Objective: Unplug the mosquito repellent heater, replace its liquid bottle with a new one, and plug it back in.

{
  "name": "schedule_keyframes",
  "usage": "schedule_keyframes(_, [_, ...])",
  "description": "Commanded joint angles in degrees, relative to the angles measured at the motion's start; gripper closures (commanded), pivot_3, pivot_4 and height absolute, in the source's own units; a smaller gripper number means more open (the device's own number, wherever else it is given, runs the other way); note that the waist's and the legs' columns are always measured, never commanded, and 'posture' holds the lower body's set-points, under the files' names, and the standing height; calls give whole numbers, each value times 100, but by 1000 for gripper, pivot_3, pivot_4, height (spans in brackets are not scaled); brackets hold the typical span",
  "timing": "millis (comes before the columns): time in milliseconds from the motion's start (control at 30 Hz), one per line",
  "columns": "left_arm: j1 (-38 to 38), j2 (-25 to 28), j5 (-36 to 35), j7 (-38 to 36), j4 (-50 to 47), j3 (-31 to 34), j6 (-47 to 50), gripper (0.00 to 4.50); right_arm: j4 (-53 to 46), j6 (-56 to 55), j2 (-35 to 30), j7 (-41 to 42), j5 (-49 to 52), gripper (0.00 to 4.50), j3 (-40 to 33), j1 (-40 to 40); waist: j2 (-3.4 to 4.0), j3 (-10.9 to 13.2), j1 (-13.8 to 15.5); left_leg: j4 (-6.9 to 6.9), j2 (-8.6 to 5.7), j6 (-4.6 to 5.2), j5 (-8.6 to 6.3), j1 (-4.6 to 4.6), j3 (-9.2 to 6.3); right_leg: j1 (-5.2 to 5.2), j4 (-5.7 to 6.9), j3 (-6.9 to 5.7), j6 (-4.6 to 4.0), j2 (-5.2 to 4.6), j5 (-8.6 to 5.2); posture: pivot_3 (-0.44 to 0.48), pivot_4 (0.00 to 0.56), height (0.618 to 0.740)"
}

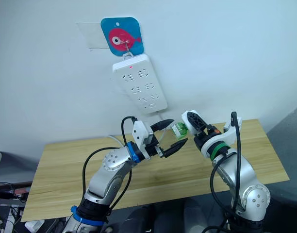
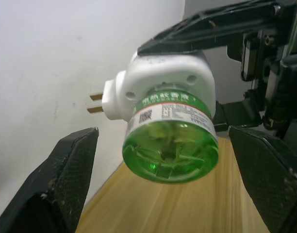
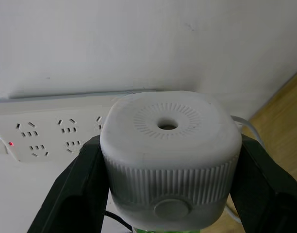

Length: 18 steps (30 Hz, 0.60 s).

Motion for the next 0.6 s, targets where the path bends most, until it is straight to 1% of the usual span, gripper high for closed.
schedule_keyframes(33, [-115, -68, -32, 8, -73, 32, -115, 35, -348, -262, -189, 142, 149, 1581, 153, 12, -4, 3, -3, 0, 0, 0, 0, 0, -1, 0, 0, 0, 0, 0, 0, -244, 280, 740])
schedule_keyframes(100, [-107, -76, -63, -22, -79, 13, -104, 35, -344, -358, -282, 175, 142, 1581, 219, 41, -5, 4, -2, 0, 1, 0, 0, 0, -1, 0, 0, 0, 0, 1, 0, -244, 280, 740])
schedule_keyframes(200, [-64, -70, -87, -64, -97, -20, -73, 535, -335, -502, -368, 203, 151, 1581, 295, 38, -8, 7, -6, 0, 1, 0, 0, 0, 0, 0, 0, 1, 0, 2, 0, -248, 282, 740])
schedule_keyframes(233, [-47, -76, -87, -64, -94, -31, -67, 867, -330, -509, -429, 244, 149, 1581, 319, 42, -10, 9, -6, 0, 2, 0, 0, 0, -1, 0, 0, 1, 0, 2, 0, -248, 282, 740])
schedule_keyframes(300, [-17, -94, -88, -50, -91, -49, -51, 1375, -329, -582, -479, 261, 145, 1581, 362, 67, -12, 11, -6, 0, 2, 0, 0, 0, -1, 0, -1, 1, 0, 3, 0, -251, 283, 740])
schedule_keyframes(367, [-3, -112, -70, -32, -91, -60, -47, 2028, -364, -659, -520, 270, 177, 1581, 416, 100, -17, 13, -5, 0, 2, 0, 0, 0, -1, 1, -1, 2, 0, 3, 0, -250, 282, 740])
schedule_keyframes(400, [-1, -119, -55, -21, -82, -63, -47, 2230, -378, -703, -518, 256, 190, 1581, 436, 113, -18, 14, -7, 0, 2, 0, 0, 0, -1, 1, -1, 1, 1, 3, 0, -250, 282, 740])
schedule_keyframes(600, [27, -127, -30, -9, -82, -68, -42, 2232, -459, -834, -621, 264, 238, 1581, 590, 168, -29, 27, -7, 0, 3, 0, 0, 0, -1, 1, -2, 4, 1, 4, 0, -249, 288, 740])
